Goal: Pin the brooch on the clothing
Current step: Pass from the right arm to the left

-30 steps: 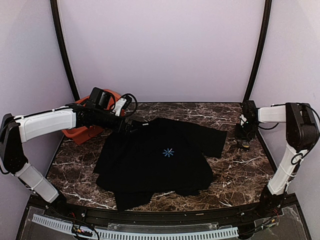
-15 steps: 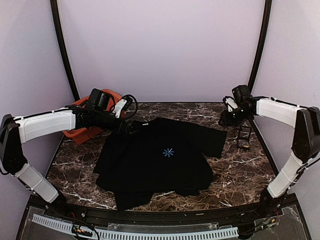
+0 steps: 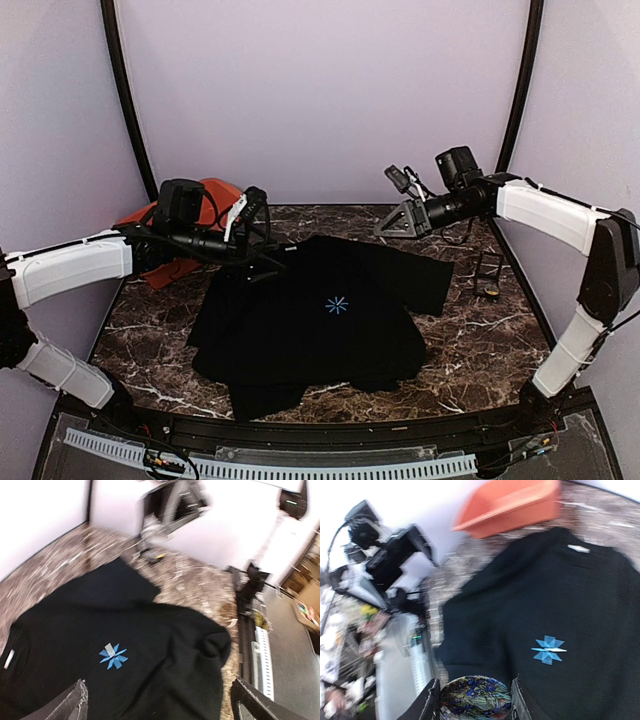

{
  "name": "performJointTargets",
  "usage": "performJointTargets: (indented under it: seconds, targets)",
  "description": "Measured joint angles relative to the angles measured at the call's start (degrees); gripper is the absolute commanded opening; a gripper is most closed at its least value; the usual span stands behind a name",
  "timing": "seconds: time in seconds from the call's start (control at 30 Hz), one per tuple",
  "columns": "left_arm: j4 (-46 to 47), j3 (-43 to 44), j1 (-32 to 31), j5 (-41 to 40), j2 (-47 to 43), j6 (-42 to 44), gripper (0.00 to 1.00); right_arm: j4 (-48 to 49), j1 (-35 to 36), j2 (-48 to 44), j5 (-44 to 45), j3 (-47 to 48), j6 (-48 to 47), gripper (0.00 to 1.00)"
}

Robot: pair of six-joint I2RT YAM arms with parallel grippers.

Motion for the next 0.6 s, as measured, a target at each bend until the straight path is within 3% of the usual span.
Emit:
performJointTargets:
  seconds: [0.17,0.27,0.6]
  targets:
    - [1.5,-0.7,-3.5,5.3,-2.6,4.4,0.99,3.2,4.0,2.6,-14.4,0.0,1.0,0.42]
    - [1.8,-0.9,-4.7,6.7,-2.7,6.2,0.99,3.9,6.8,3.2,-18.8,0.0,1.0,0.42]
    - [2.5,-1.8,-4.9,7.5,-2.7,8.2,0.95,0.8,16.0,6.5,-26.1,2.9,-4.7,0.43]
